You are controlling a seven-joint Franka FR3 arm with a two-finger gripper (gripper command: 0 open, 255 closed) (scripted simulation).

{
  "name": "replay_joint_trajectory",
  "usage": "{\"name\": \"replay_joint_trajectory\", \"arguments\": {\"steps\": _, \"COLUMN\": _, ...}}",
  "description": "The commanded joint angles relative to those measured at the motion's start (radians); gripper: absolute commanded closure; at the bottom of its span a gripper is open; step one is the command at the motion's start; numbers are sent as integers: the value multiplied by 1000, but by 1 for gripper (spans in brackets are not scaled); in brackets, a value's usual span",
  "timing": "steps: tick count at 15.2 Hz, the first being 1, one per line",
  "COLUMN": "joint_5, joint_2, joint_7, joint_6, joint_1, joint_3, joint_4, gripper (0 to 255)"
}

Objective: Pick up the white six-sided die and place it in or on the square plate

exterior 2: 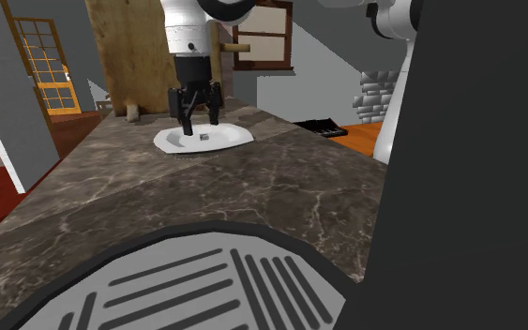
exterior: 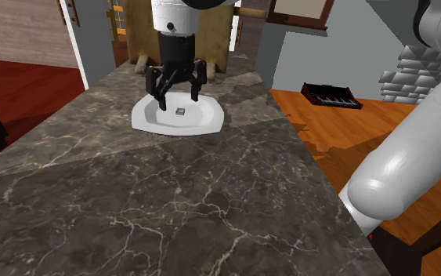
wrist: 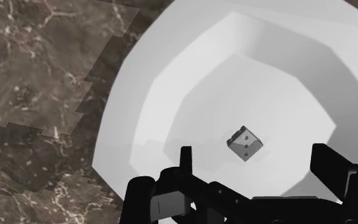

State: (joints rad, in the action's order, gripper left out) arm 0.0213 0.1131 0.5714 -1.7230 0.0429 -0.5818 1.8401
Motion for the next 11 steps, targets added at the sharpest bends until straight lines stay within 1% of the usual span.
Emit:
{"name": "replay_joint_trajectory", "arguments": {"steps": 1, "joint_5": -2, "joint_2": -3, "joint_7": 3, "joint_6": 53, "joint_1": 0, "joint_3": -1, "joint_4": -55, "gripper": 0}}
{"name": "replay_joint_trajectory", "arguments": {"steps": 3, "joint_5": -9, "joint_2": -16, "joint_7": 8, "joint_6": 115, "joint_1": -1, "joint_3": -4, "joint_4": -128, "gripper": 0}}
{"name": "replay_joint_trajectory", "arguments": {"steps": 11, "joint_5": -9, "joint_2": -16, "joint_7": 8, "joint_6": 114, "joint_1": -1, "joint_3": -4, "joint_4": -128, "gripper": 0}}
